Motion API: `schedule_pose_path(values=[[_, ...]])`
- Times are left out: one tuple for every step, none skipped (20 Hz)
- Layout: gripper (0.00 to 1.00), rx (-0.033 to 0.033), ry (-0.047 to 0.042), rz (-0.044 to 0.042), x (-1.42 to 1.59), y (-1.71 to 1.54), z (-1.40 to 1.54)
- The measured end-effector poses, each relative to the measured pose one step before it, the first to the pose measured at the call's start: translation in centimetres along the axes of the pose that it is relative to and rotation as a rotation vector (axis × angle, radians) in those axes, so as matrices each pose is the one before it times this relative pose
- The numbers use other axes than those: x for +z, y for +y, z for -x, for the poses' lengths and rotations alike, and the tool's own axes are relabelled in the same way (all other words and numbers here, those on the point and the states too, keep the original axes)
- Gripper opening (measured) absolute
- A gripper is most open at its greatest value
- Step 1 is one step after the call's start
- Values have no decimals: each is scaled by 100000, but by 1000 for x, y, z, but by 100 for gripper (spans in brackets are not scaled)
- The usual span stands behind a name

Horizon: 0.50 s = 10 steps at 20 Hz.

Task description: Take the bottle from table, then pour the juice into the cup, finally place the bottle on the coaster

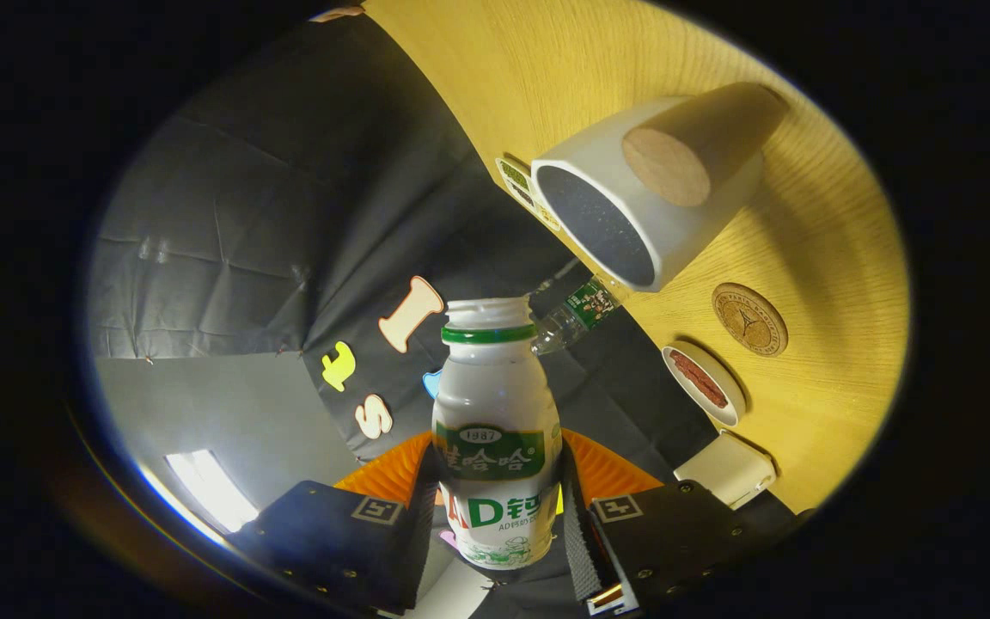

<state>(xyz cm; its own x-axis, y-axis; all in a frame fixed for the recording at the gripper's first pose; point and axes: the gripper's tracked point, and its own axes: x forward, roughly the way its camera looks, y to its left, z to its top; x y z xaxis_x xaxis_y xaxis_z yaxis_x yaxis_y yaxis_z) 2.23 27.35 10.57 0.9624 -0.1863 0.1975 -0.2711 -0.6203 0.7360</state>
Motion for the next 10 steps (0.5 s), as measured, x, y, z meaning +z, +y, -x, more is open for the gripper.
schedule_pose_path(values=[[65, -144, -195, -829, 58, -17, 189], [65, -225, -161, -594, 80, -62, 43], [65, -157, -160, -895, -115, 81, -67], [65, -248, -294, -952, 50, -87, -39], [65, -393, -349, -951, 67, 0, 52], [65, -198, -337, -1223, -65, 21, -18], [65, -159, -438, -1346, -46, 118, -66], [65, 9, -60, -771, -5, 1, -58], [65, -258, -119, -402, 106, -15, 95], [65, -272, -105, -552, -19, -29, -35]])
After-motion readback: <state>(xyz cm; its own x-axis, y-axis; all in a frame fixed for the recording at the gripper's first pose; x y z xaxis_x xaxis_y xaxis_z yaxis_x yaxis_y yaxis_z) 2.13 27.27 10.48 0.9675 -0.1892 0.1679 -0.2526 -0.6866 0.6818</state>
